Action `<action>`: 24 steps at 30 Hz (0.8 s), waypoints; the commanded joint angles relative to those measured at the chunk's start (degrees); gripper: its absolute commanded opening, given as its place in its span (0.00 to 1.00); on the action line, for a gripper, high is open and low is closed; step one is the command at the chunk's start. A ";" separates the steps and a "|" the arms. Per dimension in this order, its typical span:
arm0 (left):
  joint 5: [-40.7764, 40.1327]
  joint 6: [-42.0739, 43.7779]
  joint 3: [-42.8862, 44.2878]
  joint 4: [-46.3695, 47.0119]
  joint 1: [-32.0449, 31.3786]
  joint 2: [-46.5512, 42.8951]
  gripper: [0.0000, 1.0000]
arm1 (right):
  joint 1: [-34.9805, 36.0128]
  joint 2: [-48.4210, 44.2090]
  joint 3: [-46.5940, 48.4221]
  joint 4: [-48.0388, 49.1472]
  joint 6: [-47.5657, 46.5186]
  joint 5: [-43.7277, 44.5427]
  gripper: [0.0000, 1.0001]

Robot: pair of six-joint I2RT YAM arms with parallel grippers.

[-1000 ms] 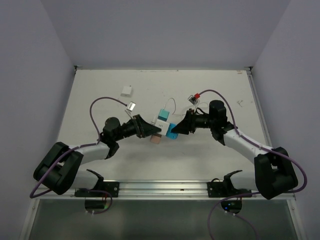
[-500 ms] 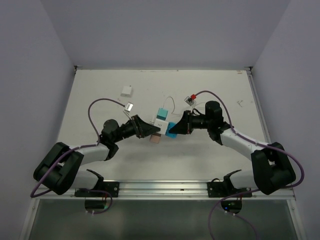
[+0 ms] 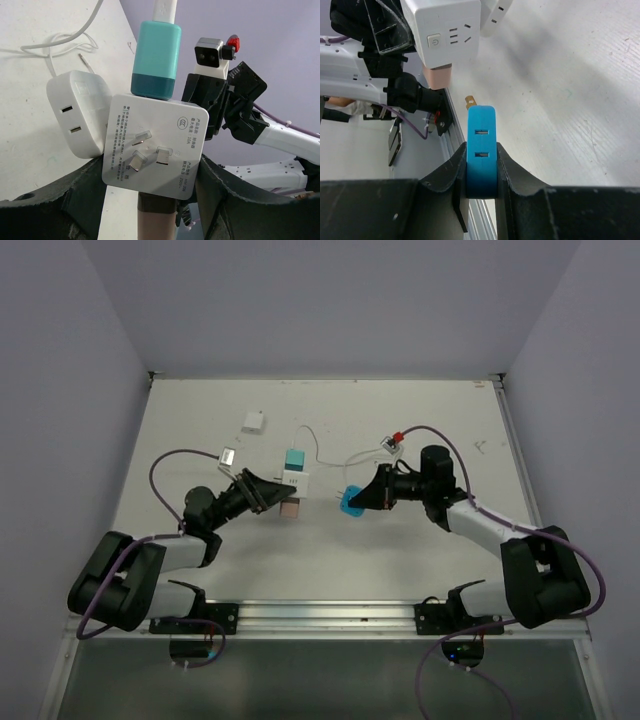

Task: Pull the plug off the socket

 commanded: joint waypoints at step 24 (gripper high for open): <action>8.57 5.79 -1.37 -2.08 1.70 -3.67 0.00 | -23.51 9.76 3.96 -12.76 5.38 30.54 0.00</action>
